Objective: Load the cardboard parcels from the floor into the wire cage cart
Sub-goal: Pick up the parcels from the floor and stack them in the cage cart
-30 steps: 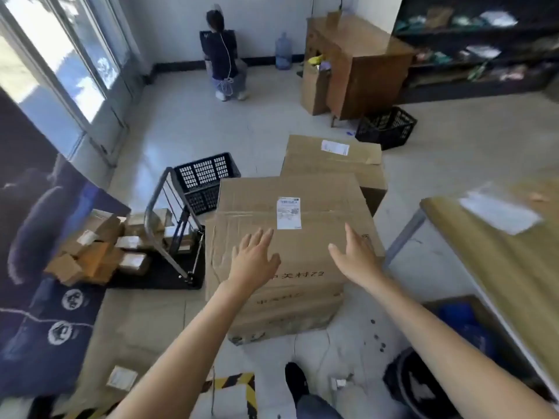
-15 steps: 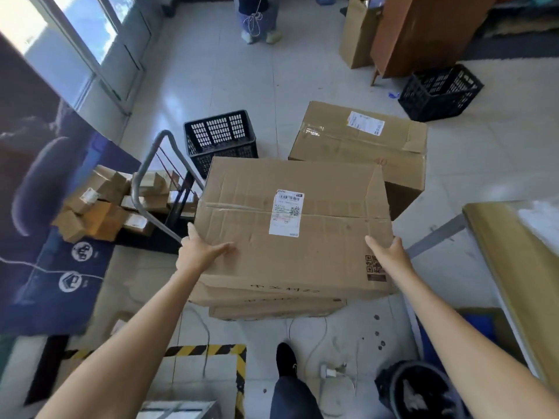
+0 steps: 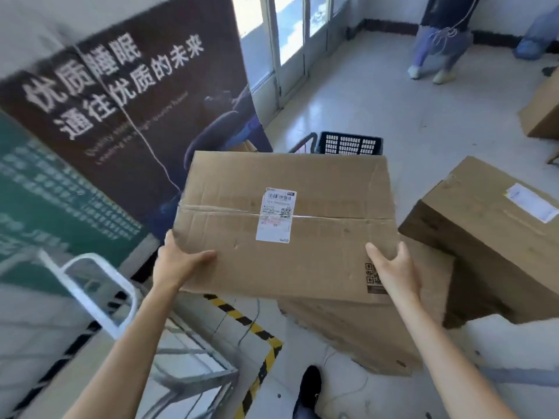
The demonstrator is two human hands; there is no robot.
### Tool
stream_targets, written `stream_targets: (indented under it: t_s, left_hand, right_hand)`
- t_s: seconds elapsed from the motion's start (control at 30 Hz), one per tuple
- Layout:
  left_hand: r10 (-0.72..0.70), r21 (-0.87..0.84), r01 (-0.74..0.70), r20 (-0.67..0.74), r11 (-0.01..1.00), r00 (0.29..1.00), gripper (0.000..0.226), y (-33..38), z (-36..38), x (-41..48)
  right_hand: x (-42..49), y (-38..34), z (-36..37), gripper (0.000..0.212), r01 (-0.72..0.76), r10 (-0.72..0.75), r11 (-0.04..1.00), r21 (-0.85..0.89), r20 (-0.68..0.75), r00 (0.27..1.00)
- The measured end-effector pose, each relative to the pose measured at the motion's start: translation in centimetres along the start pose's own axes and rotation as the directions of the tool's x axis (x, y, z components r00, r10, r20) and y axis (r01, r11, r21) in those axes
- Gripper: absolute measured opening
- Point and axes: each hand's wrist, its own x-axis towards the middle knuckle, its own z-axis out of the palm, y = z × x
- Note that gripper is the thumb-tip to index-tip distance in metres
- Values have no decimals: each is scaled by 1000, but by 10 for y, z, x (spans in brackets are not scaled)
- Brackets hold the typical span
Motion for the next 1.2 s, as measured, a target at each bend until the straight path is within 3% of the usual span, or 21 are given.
stream_targets:
  t_s: [0.1,0.2,0.33,0.47,0.63,0.8,1.0,1.2]
  left_hand:
    - [-100,-69,91,-137,993,985,125,-58,-80,-25]
    - [-226,-140,194,-268,971,937,128,-133,-151,-72]
    - [-405,-298,312,-333,902,852,131,-245,-223,-159]
    - [-526,-437,359,-362,825,769,120,-346,-265,-248]
    - [-646,-537,417,-359,733,674,109,-446,-288,-320]
    - [-720,-603,445,-350,662,599,107,-515,-298,-350]
    - [-736,-645,414,-369,642,567,75,-553,-310,-345]
    - [-747,-688,382,-360,617,559,70,-597,-340,-291]
  right_hand:
    - [-40,-54,43,56,132,-138,989,63,97,986]
    - [-98,-94,87,44,277,-291,957,91,234,928]
    - [-194,-122,140,61,426,-425,900,95,410,807]
    - [-293,-119,182,64,574,-513,818,28,486,708]
    - [-393,-107,230,75,633,-511,774,7,597,619]
    - [-449,-107,267,73,674,-498,738,-22,656,567]
    - [-477,-125,312,65,711,-492,701,-59,682,541]
    - [-479,-173,391,70,714,-502,700,-34,688,524]
